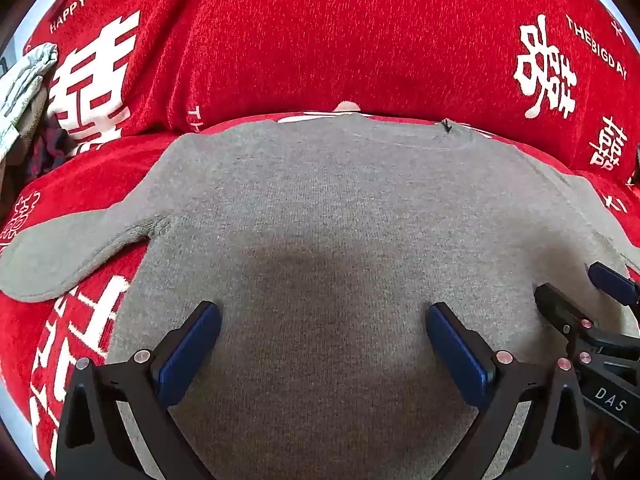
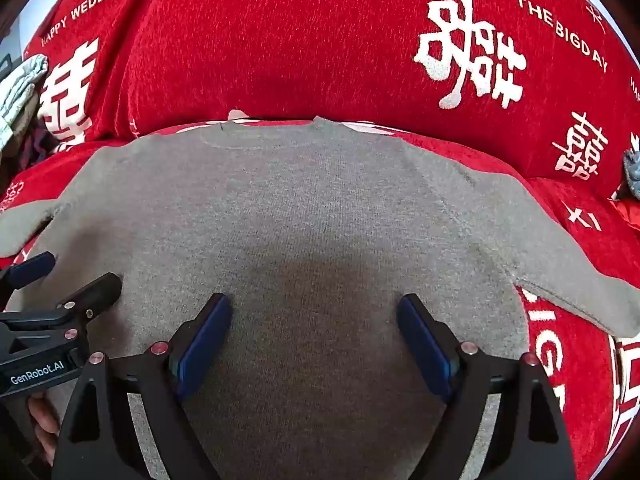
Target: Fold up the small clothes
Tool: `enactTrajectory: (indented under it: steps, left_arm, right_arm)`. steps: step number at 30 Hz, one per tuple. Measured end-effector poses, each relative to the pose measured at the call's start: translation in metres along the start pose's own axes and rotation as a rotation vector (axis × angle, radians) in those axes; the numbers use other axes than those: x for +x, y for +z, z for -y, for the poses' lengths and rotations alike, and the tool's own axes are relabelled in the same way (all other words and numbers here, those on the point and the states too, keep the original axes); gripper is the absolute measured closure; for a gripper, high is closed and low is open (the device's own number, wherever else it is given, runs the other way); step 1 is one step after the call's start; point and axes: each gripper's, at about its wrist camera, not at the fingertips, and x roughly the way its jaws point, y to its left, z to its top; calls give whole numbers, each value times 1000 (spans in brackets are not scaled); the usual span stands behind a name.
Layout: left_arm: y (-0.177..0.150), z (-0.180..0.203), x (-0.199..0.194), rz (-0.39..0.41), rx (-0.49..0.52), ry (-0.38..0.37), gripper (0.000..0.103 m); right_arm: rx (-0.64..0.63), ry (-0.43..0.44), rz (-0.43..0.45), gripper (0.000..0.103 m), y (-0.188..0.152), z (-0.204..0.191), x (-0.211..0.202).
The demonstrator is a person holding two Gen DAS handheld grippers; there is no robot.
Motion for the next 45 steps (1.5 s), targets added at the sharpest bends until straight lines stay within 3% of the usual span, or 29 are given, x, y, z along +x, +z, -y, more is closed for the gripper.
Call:
enactTrajectory:
  steps: [18,31,41,45]
  left_arm:
    - [6,-1,4,-38,-51,11,0]
    - [12,0,8,-93,-38,19,0]
    - [9,-1,6,-72,-49,21,0]
    - [13,-1,7,-103,-44,27,0]
  right_arm:
    - [-2,4,1,15,1,3,-1]
    - [-7,-5,-7,14,2,2,0]
    - [-8,-15,-16,14,3,0,2]
    - [-4,-11,-31,13,6,1,3]
